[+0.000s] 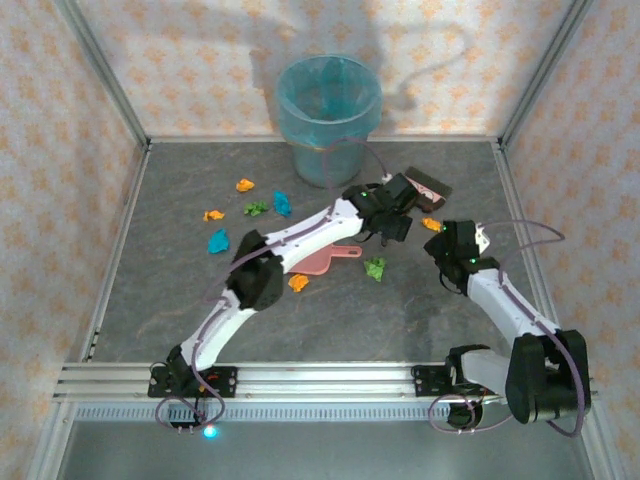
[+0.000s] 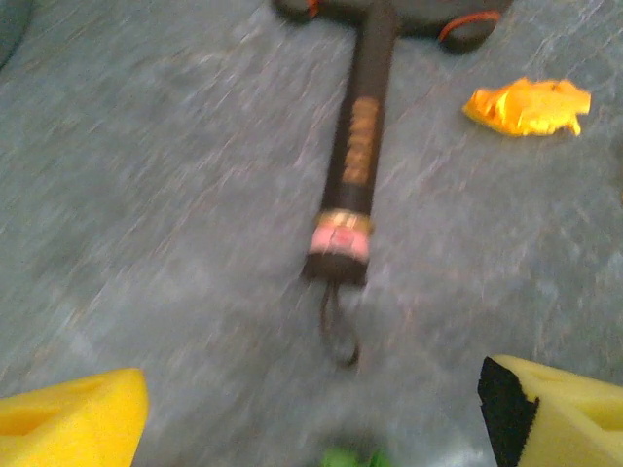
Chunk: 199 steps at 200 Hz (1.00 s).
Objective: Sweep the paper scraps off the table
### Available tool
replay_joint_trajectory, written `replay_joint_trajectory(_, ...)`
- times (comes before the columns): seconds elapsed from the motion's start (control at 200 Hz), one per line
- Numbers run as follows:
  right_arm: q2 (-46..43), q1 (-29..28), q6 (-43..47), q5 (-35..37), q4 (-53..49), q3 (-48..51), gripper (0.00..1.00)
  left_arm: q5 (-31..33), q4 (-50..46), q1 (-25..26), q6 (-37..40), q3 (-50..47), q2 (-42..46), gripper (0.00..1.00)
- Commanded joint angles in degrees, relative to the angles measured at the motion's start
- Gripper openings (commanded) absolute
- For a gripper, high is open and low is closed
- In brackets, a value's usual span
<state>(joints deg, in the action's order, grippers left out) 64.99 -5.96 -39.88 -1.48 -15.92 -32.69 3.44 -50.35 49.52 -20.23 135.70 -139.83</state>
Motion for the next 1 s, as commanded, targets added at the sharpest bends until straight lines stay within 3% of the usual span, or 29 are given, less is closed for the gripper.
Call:
replay_joint_trajectory(0.0, -1.87, 0.06, -1.39, 1.44, 3.06, 1.58, 0.68, 0.58, -9.93, 0.14, 4.81, 12.18, -7.70, 0.87)
replay_joint_trajectory(0.33, -2.89, 0.07, -1.05, 0.61, 4.79, 2.78, 0.68, 0.12, -0.42, 0.16, 6.44, 14.89, -14.16, 0.87)
replay_joint_trajectory(0.741, -3.73, 0.09, -1.19, 0.07, 6.24, 3.77, 0.68, -2.26, 4.04, -0.30, 5.30, 18.48, -19.37, 0.80)
replay_joint_trajectory(0.991, -3.74, 0.08, -1.13, -0.04, 6.61, 3.95, 0.68, -4.76, 6.58, -0.95, 4.05, 18.64, -20.13, 0.64)
